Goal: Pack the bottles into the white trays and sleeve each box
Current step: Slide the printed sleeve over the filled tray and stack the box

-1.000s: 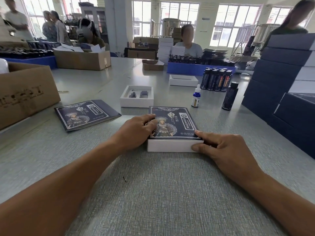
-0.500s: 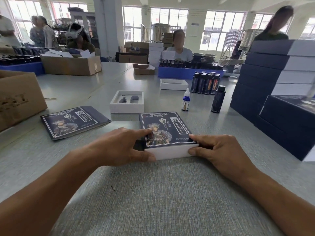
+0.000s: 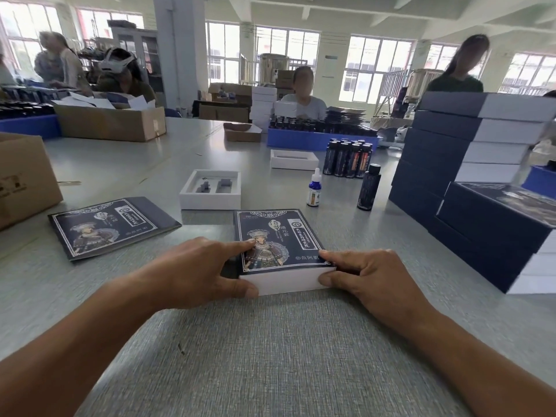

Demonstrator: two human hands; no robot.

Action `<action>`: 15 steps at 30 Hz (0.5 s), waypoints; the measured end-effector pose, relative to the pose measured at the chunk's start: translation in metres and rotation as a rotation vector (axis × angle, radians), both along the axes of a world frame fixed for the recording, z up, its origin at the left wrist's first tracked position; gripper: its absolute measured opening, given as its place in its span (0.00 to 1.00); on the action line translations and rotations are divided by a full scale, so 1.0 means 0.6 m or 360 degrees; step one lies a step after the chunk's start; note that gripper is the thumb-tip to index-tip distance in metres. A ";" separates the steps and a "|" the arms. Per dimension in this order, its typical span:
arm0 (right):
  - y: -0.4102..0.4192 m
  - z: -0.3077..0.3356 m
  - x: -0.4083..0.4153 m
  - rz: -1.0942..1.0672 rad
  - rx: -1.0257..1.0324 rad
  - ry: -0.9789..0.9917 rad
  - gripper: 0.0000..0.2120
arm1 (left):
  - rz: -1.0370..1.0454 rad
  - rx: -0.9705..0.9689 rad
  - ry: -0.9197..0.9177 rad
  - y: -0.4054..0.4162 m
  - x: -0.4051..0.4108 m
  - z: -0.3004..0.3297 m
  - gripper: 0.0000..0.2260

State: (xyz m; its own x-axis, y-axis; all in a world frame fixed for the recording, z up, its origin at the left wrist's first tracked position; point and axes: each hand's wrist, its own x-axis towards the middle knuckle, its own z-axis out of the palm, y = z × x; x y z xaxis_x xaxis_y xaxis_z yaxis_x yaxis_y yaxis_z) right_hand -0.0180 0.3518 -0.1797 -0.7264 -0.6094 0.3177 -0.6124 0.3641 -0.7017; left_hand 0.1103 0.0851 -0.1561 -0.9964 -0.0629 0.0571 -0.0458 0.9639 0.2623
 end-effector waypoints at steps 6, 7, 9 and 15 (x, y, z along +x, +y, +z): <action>0.003 0.000 -0.007 0.0042 0.0009 -0.0046 0.18 | 0.0019 0.0114 0.0014 -0.005 0.002 0.002 0.43; 0.006 0.001 -0.009 0.0055 0.0013 -0.0080 0.18 | 0.0010 0.0176 0.0021 -0.006 0.003 0.005 0.43; 0.013 0.008 -0.014 0.0102 0.0030 -0.0175 0.18 | -0.0007 0.0275 0.0060 -0.006 0.006 0.011 0.40; 0.024 0.014 -0.020 0.0108 0.0172 -0.0103 0.19 | 0.0212 0.0499 0.0510 -0.015 -0.009 -0.001 0.26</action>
